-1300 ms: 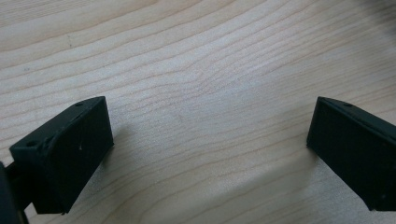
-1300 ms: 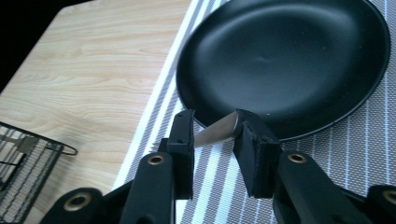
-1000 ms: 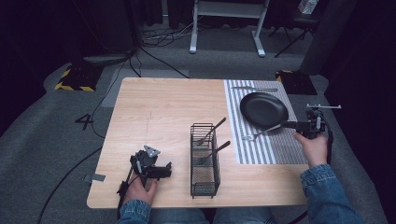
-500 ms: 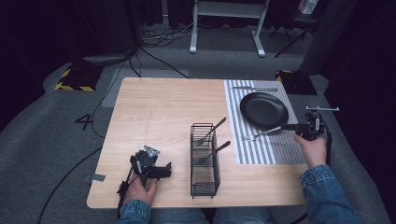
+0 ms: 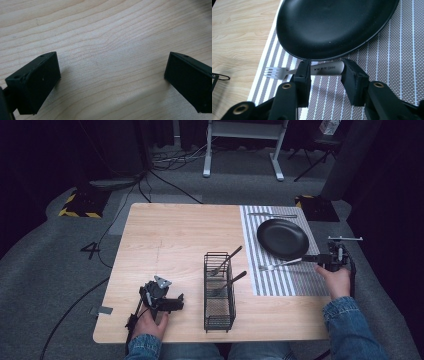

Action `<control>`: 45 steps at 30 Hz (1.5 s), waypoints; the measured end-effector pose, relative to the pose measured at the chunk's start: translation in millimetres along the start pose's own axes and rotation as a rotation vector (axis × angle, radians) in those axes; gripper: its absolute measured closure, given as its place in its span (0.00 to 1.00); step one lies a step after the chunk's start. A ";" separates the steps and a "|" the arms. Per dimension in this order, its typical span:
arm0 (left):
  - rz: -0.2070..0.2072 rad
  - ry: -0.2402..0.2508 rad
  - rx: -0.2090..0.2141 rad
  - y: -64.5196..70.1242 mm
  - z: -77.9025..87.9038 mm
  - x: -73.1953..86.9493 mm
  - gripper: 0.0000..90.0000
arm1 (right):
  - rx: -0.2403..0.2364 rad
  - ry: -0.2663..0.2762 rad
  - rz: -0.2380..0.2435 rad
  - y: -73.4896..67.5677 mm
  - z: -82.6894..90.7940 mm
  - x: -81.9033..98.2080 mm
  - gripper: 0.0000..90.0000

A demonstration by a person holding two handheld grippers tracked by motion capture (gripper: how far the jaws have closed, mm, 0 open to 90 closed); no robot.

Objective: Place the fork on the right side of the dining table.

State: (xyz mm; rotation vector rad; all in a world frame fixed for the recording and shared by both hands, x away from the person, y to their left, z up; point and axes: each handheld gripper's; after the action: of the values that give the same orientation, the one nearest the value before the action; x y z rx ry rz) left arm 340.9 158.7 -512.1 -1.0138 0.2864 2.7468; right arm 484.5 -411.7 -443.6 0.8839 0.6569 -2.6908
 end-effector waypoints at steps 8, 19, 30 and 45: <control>0.001 0.000 0.000 0.1 0.0 0.0 0.00 | 0.012 -0.005 -0.026 6.4 -1.1 1.7 0.63; 0.000 0.000 0.000 0.0 0.0 0.0 0.00 | 0.031 -0.021 -0.056 14.9 -4.5 5.2 0.62; 0.000 0.000 0.000 0.0 0.0 0.0 0.00 | 0.032 -0.024 -0.088 22.5 -5.6 10.5 0.61; 0.000 0.000 0.000 0.0 0.0 0.0 0.00 | 0.017 0.043 0.016 -0.3 14.8 3.4 0.58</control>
State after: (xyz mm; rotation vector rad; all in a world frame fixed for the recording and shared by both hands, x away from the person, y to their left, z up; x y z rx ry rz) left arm 340.8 158.6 -512.1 -1.0139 0.2863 2.7471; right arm 474.3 -418.9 -435.0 0.9493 0.6338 -2.6736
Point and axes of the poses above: each handheld gripper's, and its own axes: z roughly backward along the jaws, x roughly out of its underside, y roughly to its right, and after that the axes turned 7 degrees about z, right-handed
